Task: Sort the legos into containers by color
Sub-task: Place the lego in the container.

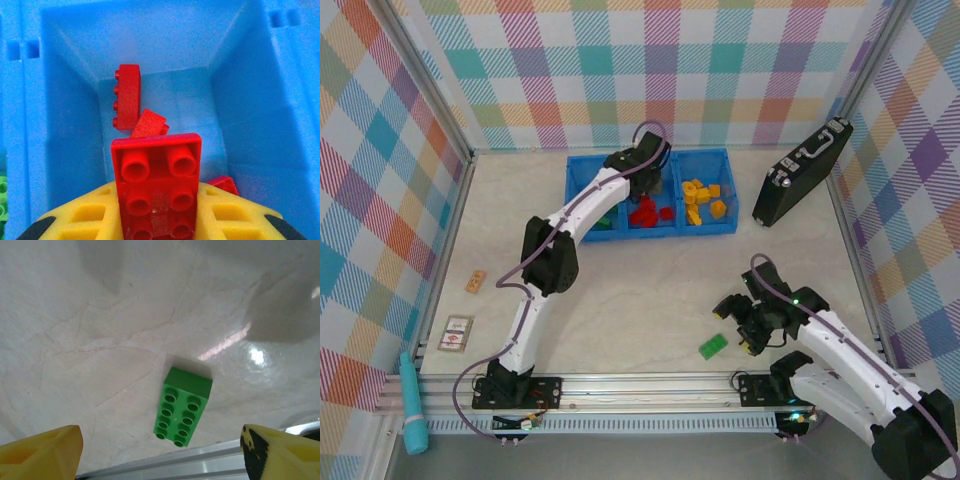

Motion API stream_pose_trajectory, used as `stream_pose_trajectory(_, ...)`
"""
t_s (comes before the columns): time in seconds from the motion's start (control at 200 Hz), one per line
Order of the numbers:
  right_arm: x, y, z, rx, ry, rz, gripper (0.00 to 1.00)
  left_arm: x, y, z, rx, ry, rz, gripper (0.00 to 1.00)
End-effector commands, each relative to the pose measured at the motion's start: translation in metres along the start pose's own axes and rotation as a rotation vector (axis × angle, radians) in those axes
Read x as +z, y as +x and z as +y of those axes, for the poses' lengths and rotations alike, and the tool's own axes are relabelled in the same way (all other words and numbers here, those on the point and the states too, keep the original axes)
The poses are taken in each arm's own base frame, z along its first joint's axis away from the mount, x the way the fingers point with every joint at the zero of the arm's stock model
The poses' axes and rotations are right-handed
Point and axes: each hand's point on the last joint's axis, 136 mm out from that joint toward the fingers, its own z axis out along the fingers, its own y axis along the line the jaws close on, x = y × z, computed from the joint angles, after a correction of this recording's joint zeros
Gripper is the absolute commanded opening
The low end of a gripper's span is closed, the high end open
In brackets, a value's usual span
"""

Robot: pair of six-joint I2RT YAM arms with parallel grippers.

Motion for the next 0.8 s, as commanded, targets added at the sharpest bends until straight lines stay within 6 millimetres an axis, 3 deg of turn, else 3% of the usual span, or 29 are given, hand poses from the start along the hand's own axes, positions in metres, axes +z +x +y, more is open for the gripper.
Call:
stream_pose_trajectory(0.0,0.007,0.002,-0.004,0.042,0.071,-0.017,0.83,0.0,-0.02,0.001,-0.006,0.034,-0.044,0.17)
stream_pose_trajectory(0.185,0.017,0.01,0.009,-0.008,0.113,-0.027,0.83,0.014,-0.012,0.0,-0.021,0.054,-0.013,0.19)
stream_pose_trajectory(0.3,0.021,0.015,0.008,-0.016,0.14,-0.021,0.83,0.019,-0.009,-0.005,-0.03,0.081,-0.001,0.26)
stream_pose_trajectory(0.465,0.025,0.018,0.007,-0.019,0.15,-0.012,0.83,0.017,-0.009,-0.012,-0.031,0.115,0.014,0.51)
stream_pose_trajectory(0.56,0.027,0.02,0.005,-0.015,0.161,-0.003,0.83,0.009,-0.016,-0.012,-0.029,0.118,-0.004,0.61)
stream_pose_trajectory(0.795,0.034,0.026,-0.003,0.026,0.182,0.01,0.81,-0.035,-0.049,-0.014,-0.023,0.158,-0.096,0.67)
